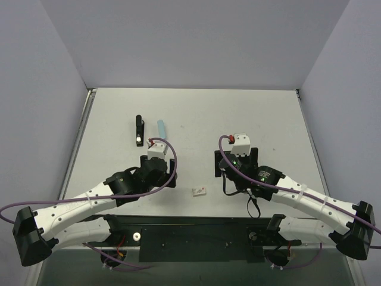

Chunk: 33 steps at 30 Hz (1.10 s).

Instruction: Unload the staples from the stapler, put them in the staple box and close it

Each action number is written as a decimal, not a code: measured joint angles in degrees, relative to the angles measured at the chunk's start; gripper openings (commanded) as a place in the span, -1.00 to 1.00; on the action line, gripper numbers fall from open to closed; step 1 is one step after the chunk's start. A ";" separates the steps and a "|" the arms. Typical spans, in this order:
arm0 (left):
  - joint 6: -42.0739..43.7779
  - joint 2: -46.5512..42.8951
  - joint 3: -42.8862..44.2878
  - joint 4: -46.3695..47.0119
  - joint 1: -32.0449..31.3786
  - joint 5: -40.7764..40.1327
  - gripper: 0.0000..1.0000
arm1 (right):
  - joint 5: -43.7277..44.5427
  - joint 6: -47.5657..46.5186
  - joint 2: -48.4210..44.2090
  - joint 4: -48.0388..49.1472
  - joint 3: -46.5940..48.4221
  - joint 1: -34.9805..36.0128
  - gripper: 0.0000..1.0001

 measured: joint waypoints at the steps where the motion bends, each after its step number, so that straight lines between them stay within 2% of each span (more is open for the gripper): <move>1: 0.37 0.00 0.63 -0.35 0.00 -0.52 0.71 | 0.57 -0.50 -0.44 -0.50 0.02 -0.20 1.00; 15: 7.43 2.82 8.28 -1.97 0.00 -12.07 0.72 | 10.34 -4.59 -6.78 -8.70 4.96 -0.70 1.00; 24: 11.67 1.73 10.21 -1.64 0.00 -12.87 0.73 | 13.77 -6.51 -10.45 -9.44 6.69 -0.74 1.00; 33: 14.40 0.70 10.21 -1.38 0.00 -11.85 0.73 | 16.33 -6.71 -9.75 -9.51 7.21 -0.74 1.00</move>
